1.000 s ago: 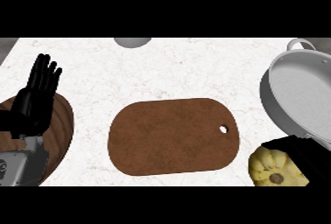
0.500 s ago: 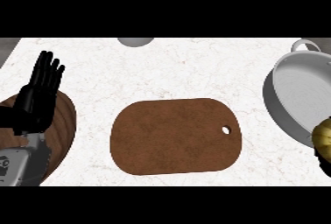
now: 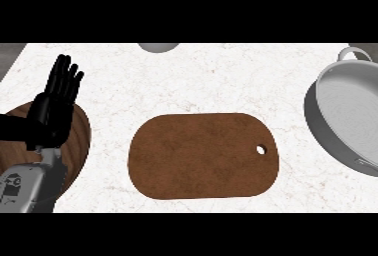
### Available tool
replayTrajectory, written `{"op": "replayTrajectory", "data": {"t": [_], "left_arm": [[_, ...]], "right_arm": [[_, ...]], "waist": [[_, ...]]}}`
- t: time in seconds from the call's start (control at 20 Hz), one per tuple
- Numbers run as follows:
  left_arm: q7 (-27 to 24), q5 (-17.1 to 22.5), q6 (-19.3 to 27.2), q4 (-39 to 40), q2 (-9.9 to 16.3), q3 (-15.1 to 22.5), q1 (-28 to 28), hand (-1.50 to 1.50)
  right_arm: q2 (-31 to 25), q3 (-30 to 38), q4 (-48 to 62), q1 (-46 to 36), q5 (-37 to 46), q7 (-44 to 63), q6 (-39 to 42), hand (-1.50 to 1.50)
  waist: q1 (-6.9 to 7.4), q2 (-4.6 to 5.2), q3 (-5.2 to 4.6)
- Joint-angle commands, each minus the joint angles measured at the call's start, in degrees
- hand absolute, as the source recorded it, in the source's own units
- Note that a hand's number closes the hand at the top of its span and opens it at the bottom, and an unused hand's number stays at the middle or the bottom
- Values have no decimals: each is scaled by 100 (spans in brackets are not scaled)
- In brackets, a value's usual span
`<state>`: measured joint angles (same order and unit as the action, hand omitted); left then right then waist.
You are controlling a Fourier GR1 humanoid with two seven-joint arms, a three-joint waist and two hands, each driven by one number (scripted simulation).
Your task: Pick the squash from the cutting board and place it in the pot
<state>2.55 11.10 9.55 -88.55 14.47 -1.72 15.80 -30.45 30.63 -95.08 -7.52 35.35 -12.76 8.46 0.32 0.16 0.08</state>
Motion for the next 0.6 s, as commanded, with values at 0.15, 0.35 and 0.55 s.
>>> {"op": "replayTrajectory", "data": {"t": [0.15, 0.35, 0.55], "left_arm": [[-313, 72, -391, 191, 105, -278, -135, 0], [95, -25, -158, 15, -52, -124, 126, 0], [-234, 65, -387, 213, 11, -246, 22, 0]], "right_arm": [[-500, -51, 2224, -840, 168, -1104, -537, 150], [-720, -328, 3682, -1530, 630, -1422, -991, 150], [-849, -517, 4281, -1835, 570, -1073, -175, 150]], "waist": [[11, -5, -6], [70, 12, -2], [96, 22, -7]]}}
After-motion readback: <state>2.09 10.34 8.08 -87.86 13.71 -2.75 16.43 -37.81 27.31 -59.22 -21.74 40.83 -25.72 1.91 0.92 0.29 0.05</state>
